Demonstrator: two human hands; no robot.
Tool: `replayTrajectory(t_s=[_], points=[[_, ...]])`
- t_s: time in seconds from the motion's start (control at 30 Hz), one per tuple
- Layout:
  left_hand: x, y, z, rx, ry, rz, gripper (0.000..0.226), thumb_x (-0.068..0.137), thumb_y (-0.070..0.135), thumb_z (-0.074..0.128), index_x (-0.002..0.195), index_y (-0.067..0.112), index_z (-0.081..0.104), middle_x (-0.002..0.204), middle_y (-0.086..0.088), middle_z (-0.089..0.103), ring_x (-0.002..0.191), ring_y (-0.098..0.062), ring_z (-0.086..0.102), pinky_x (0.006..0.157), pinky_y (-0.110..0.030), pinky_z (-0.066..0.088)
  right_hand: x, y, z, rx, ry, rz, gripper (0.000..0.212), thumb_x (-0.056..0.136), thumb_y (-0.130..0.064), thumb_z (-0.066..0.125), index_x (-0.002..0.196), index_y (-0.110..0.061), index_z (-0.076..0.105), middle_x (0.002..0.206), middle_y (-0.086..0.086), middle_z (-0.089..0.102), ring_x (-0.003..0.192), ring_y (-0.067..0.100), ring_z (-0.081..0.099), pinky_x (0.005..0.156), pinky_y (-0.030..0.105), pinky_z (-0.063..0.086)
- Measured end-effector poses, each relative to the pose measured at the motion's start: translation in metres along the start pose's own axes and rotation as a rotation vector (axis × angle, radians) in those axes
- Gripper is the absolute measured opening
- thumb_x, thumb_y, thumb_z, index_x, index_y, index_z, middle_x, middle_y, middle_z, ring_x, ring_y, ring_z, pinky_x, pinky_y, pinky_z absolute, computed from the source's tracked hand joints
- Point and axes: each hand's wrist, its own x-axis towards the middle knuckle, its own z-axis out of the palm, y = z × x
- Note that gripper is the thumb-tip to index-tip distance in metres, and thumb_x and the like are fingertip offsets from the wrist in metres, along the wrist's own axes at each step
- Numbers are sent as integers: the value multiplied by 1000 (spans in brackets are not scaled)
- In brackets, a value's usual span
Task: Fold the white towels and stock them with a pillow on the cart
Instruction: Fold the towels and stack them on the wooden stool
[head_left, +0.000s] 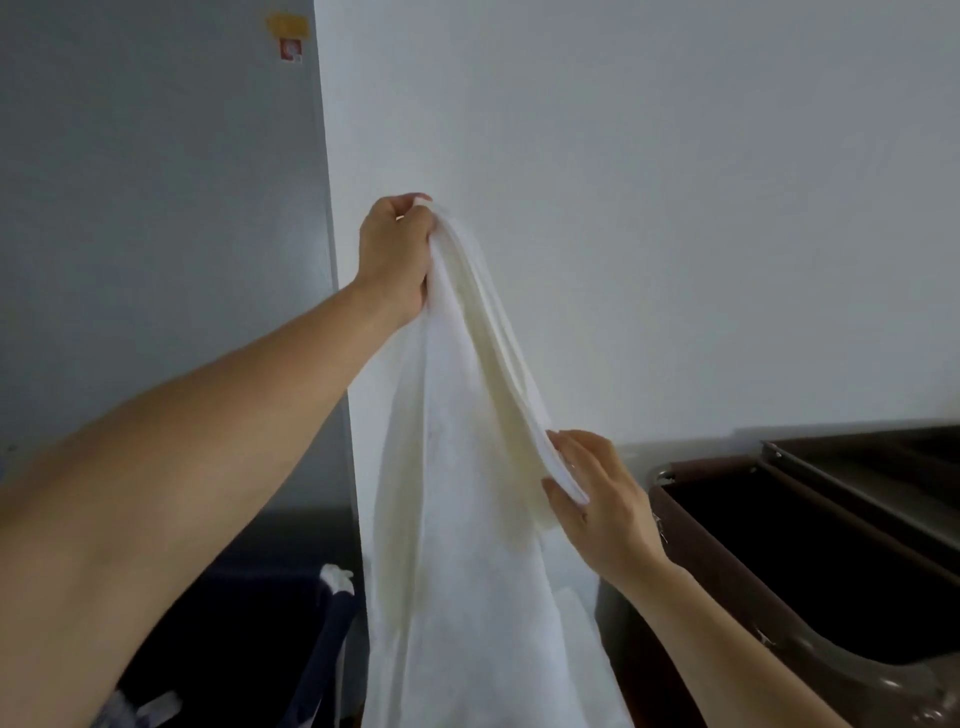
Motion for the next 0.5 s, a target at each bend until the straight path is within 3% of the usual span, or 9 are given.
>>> replayTrajectory(t_s=[0.1,0.23,0.3,0.4,0.5], points=[[19,12,5,-20,-8,42,18,83,10,53,96,11,64,88,-4,63,80,-18,61,71,-31,54,10,1,-13,-60,58,-172,31,94,-33,62,122,-25,54,130,4,53,96,17,65,67,34,60],[24,17,8,-33,17,62,15,85,11,56,93,17,66,93,-4,66,85,-18,63,81,-36,56,17,-4,-21,-109,122,-345,35,92,-27,66,126,-25,57,128,8,55,100,23,62,76,33,55],[24,17,6,-4,8,54,18,83,12,54,96,16,66,90,-1,64,82,-16,60,75,-31,55,17,-6,-25,-132,112,-372,36,91,-23,69,125,-26,58,125,7,57,95,21,63,73,35,55],[25,18,1,8,1,51,24,77,15,52,97,15,65,84,2,61,78,-15,57,70,-28,49,19,-8,-30,-155,100,-362,42,92,-20,67,131,-23,52,121,5,56,76,12,63,62,24,51],[20,16,-1,32,-21,63,20,83,10,51,98,15,64,84,4,60,76,-13,56,67,-25,49,21,-9,-32,-114,79,-351,25,95,-20,61,120,-20,63,94,-1,63,62,12,57,51,25,48]])
